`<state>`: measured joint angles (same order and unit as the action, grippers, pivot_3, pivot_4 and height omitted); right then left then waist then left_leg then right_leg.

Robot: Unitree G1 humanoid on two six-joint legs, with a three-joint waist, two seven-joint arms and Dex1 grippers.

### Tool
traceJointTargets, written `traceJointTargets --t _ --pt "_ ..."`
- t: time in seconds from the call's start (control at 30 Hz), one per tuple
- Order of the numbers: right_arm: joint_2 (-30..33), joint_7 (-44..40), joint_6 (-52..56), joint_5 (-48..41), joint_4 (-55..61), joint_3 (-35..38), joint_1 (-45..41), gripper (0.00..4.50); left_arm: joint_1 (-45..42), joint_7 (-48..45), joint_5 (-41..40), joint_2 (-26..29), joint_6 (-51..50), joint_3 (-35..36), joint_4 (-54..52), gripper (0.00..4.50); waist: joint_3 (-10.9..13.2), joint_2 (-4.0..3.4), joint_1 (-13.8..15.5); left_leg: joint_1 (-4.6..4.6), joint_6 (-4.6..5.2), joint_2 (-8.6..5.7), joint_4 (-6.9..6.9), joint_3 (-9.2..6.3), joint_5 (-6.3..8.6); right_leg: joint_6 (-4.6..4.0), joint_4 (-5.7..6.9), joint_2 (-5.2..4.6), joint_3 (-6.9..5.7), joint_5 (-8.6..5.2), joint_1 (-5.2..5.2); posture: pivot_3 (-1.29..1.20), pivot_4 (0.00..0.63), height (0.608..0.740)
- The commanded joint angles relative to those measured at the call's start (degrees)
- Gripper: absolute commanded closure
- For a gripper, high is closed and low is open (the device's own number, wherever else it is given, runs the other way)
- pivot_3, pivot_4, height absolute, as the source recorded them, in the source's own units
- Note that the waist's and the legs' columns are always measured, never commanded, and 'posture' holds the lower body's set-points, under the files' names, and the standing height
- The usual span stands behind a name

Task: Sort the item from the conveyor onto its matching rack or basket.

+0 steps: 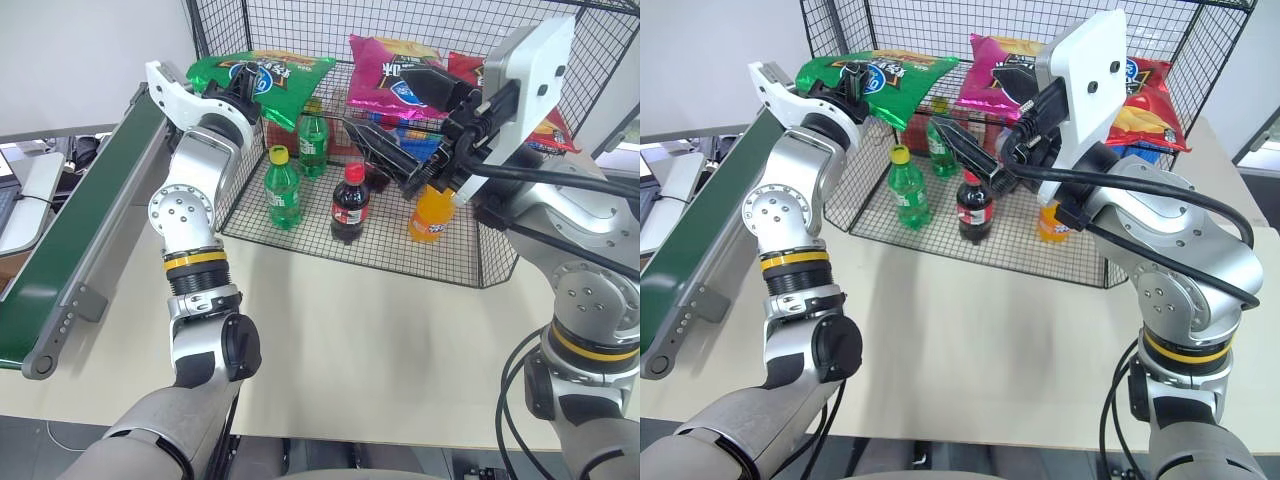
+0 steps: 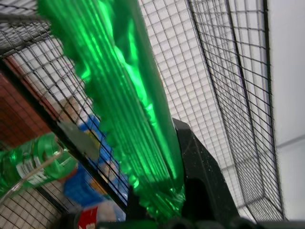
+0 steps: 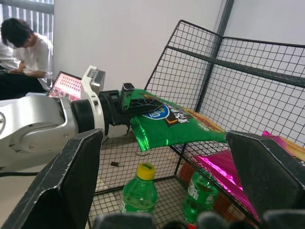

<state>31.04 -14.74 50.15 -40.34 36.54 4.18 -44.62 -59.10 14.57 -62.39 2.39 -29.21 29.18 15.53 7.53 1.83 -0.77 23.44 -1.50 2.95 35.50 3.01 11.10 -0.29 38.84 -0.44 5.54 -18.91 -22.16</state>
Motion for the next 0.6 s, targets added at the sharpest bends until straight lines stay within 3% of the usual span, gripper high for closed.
traceJointTargets --t 0.03,0.13,0.17,0.3,0.5,0.53,0.6 --pt "0.2 0.1 -1.2 0.4 1.1 1.9 -0.2 0.00 -2.8 -0.3 0.8 0.0 1.7 -0.2 0.0 4.45 0.0 0.00 0.0 0.01 -0.01 0.00 0.00 0.00 0.00 0.00 0.00 0.00 0.00 0.00 0.00 0.00 0.150 0.740" --pt "0.2 0.1 -1.1 0.4 1.1 2.2 -0.3 0.00 -2.4 -0.9 0.2 -0.1 0.7 -0.5 0.1 4.45 0.0 0.00 0.1 0.03 -0.02 -0.01 0.00 -0.01 -0.01 0.01 -0.01 -0.01 0.00 0.00 0.00 0.00 0.150 0.740" --pt "0.2 0.1 -1.1 0.4 1.0 2.3 -0.3 0.00 -2.3 -1.2 0.1 0.0 0.5 -0.5 0.1 4.22 0.0 0.00 0.1 0.03 -0.02 -0.01 0.00 -0.01 -0.01 0.01 -0.02 -0.01 0.00 0.00 0.00 0.00 0.150 0.740" --pt "0.2 0.0 -1.1 0.3 0.7 2.6 -0.4 0.00 -2.1 -1.8 -0.2 0.2 -0.3 -0.6 -0.2 2.90 0.0 0.00 0.1 0.02 -0.04 -0.01 0.00 -0.01 -0.02 0.02 -0.01 0.00 0.00 0.00 0.00 0.00 0.150 0.740" --pt "0.0 -0.3 -1.2 0.1 0.4 2.8 -0.3 0.00 1.5 1.2 -2.4 1.3 -5.2 -0.6 -5.8 0.26 0.0 0.00 0.0 0.01 -0.05 -0.01 -0.02 -0.01 -0.03 0.02 -0.01 0.00 0.01 -0.01 0.00 0.00 0.150 0.740" --pt "0.0 -0.4 -1.3 0.1 0.2 2.8 -0.3 0.00 2.3 2.0 -3.1 1.7 -6.2 -0.3 -7.0 0.05 0.0 0.00 -0.1 -0.02 -0.05 -0.01 -0.02 0.00 -0.03 0.02 0.00 -0.01 0.03 -0.01 0.01 0.00 0.150 0.740" --pt "-0.2 -0.6 -1.6 0.2 -0.2 2.7 -0.4 0.00 3.9 3.6 -4.5 2.6 -8.7 -0.3 -9.5 0.05 0.0 0.00 -0.1 -0.06 -0.08 0.01 -0.04 0.00 -0.05 0.02 0.03 0.00 0.04 -0.01 0.02 0.00 0.150 0.740"
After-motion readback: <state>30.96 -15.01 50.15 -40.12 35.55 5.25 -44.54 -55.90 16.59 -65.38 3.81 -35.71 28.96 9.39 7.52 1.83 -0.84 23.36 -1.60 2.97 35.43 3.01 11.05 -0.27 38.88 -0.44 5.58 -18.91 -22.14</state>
